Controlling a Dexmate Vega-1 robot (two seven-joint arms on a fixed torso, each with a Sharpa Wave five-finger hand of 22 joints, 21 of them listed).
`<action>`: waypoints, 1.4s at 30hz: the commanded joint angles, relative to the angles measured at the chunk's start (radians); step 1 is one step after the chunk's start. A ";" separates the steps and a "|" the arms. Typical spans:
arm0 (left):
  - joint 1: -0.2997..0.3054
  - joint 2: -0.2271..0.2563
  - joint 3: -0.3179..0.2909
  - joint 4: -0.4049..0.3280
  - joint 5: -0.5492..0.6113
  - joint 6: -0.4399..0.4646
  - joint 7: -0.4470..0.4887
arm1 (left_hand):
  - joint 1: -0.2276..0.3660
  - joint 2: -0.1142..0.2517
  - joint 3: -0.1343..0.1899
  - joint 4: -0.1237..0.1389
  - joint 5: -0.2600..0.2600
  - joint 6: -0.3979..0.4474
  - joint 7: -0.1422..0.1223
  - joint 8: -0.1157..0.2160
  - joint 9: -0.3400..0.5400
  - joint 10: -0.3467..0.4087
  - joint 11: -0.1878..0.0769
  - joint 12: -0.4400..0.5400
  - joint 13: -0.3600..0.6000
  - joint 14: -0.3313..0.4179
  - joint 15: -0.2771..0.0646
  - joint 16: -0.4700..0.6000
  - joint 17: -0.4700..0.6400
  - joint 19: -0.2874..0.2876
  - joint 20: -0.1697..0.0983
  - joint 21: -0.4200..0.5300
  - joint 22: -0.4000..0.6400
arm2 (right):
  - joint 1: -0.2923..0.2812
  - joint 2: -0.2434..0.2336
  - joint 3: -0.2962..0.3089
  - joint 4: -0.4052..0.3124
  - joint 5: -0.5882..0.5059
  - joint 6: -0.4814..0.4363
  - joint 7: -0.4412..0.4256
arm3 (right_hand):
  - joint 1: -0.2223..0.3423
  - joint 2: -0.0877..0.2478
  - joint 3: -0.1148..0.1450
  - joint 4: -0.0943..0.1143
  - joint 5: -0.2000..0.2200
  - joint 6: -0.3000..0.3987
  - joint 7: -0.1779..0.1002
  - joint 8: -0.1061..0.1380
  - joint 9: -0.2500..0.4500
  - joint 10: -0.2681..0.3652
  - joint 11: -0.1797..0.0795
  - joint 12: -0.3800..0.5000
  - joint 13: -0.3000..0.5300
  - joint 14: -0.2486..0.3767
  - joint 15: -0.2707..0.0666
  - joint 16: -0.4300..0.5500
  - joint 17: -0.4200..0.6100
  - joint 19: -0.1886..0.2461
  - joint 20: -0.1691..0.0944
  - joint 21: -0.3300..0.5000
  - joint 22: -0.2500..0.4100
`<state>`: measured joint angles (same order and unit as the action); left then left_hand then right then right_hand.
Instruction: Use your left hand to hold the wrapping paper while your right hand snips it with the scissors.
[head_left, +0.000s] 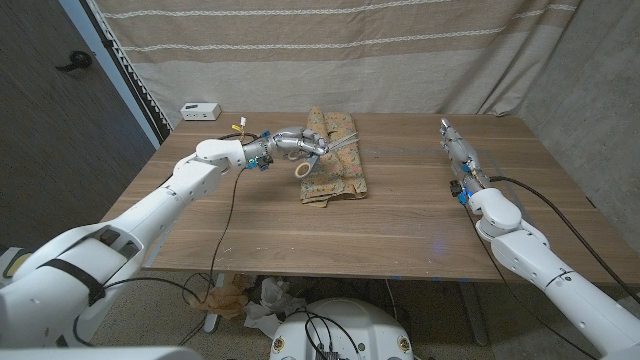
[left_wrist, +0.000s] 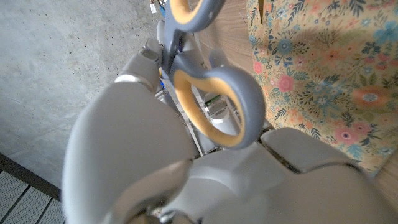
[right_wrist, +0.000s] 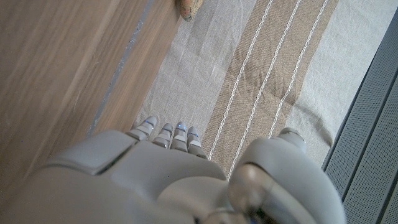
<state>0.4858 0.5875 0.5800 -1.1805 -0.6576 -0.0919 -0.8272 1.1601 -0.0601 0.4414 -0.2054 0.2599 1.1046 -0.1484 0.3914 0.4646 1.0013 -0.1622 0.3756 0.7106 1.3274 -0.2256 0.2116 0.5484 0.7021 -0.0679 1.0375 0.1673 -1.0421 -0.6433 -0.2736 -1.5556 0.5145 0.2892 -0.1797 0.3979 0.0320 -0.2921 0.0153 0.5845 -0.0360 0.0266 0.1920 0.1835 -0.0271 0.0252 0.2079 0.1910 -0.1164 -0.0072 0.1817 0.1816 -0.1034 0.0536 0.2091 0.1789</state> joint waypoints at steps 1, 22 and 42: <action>-0.003 -0.028 -0.023 0.034 -0.086 0.089 -0.044 | -0.019 -0.005 0.137 0.114 0.007 -0.010 0.000 0.007 0.004 0.075 -0.054 -0.005 -0.013 -0.015 -0.013 -0.012 -0.020 0.002 -0.050 -0.045 0.002 | 0.012 0.009 -0.007 0.020 0.000 0.005 0.004 | 0.009 0.004 -0.004 -0.007 0.006 -0.001 0.005 0.005 0.005 -0.004 0.001 0.006 0.001 -0.002 0.000 0.005 0.002 0.005 0.000 -0.002 0.004; 0.045 -0.075 -0.089 0.025 -0.190 0.136 0.001 | -0.037 -0.033 0.153 0.097 -0.003 0.006 -0.002 0.036 0.021 0.116 -0.057 -0.004 -0.050 0.012 -0.012 -0.007 -0.053 -0.022 -0.027 -0.103 0.016 | 0.034 0.004 -0.016 0.042 0.004 0.001 0.027 | 0.010 0.007 -0.004 -0.007 0.006 -0.003 0.004 0.005 0.005 -0.004 0.000 0.008 0.001 0.001 -0.001 0.006 0.002 0.008 0.000 -0.002 0.004; 0.083 -0.148 -0.145 0.020 -0.222 0.011 0.106 | -0.044 -0.031 0.162 0.094 -0.008 -0.008 -0.001 0.038 0.026 0.113 -0.058 -0.006 -0.054 0.008 -0.013 -0.009 -0.061 -0.034 -0.021 -0.112 0.021 | 0.040 -0.007 -0.014 0.045 0.029 0.011 0.071 | 0.014 0.010 -0.005 -0.009 0.007 -0.007 0.000 0.004 0.005 0.006 0.006 0.013 0.002 0.015 0.014 0.011 0.004 0.022 0.028 0.001 0.005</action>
<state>0.5520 0.4822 0.4644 -1.1591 -0.8627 -0.0381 -0.7524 1.1092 -0.0959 0.5368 -0.1734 0.2520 1.0985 -0.1517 0.4222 0.4848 1.0179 -0.1463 0.3672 0.6533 1.3295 -0.2375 0.2001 0.4862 0.6764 -0.0644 0.9281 0.1841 -1.0066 -0.6477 -0.2880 -1.5185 0.5272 0.2897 -0.1398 0.4072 0.0412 -0.2962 0.0113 0.5844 -0.0360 0.0267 0.1921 0.1835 -0.0270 0.0252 0.2153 0.1910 -0.1054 0.0038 0.1889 0.1823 -0.0785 0.0754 0.2091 0.1788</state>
